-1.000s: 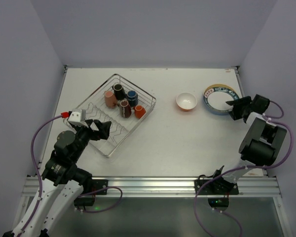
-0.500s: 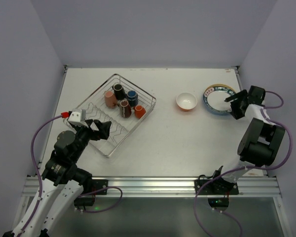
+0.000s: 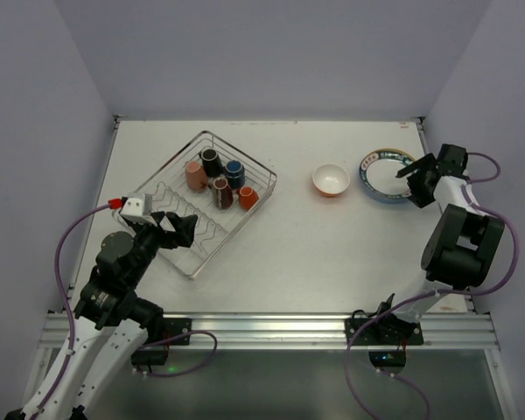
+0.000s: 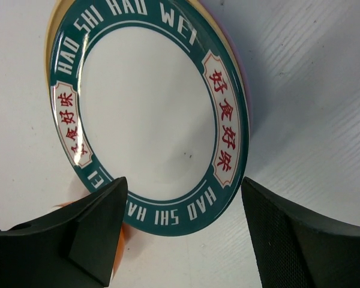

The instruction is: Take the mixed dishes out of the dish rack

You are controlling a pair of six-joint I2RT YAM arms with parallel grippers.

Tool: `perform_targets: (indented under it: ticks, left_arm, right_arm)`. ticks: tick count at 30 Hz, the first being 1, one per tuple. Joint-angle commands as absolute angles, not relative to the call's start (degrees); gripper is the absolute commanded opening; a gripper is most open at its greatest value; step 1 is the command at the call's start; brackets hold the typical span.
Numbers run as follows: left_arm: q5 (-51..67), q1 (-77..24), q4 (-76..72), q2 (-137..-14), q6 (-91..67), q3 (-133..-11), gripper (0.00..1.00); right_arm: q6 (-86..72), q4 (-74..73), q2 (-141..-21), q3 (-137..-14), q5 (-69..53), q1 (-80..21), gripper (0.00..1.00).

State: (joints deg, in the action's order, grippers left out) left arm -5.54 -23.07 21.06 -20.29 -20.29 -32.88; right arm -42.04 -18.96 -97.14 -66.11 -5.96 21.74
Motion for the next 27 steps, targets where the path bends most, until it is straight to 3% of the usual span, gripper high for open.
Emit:
perform_targets:
  ticks: [1, 12, 15, 16, 17, 22, 27]
  left_arm:
    - [-5.71, -23.38, 19.78, -20.48, -18.9, -32.26, 1.0]
    - [-5.8, -23.47, 19.95, -20.92, -18.9, -32.26, 1.0]
    - [-6.59, -23.47, 20.13, -21.01, -19.33, -32.34, 1.0]
    - [-7.11, -23.47, 20.21, -21.35, -19.51, -32.34, 1.0]
    - [-7.73, -23.38, 20.3, -21.62, -19.86, -32.6, 1.0]
    - [-12.04, -23.47, 21.71, -24.86, -21.97, -33.92, 1.0]
    - [-19.39, -23.38, 24.16, -26.98, -30.37, -39.69, 1.0]
  right_arm:
    - [-40.08, -19.95, -98.61, -70.22, -4.48, 21.45, 0.79]
    - [-39.11, -21.44, -100.9, -73.73, -3.7, 21.27, 0.8]
    - [-39.02, -23.55, -100.29, -74.01, -0.63, 21.18, 0.86]
    - [-39.02, -24.25, -99.85, -73.92, -0.01, 21.09, 0.94]
    - [-39.28, -25.48, -99.15, -73.65, 1.91, 21.01, 0.99]
    - [-41.3, -29.26, -94.05, -73.91, 8.77, 20.74, 0.99]
    - [-41.31, -27.69, -84.59, -70.24, 6.68, 18.64, 0.99]
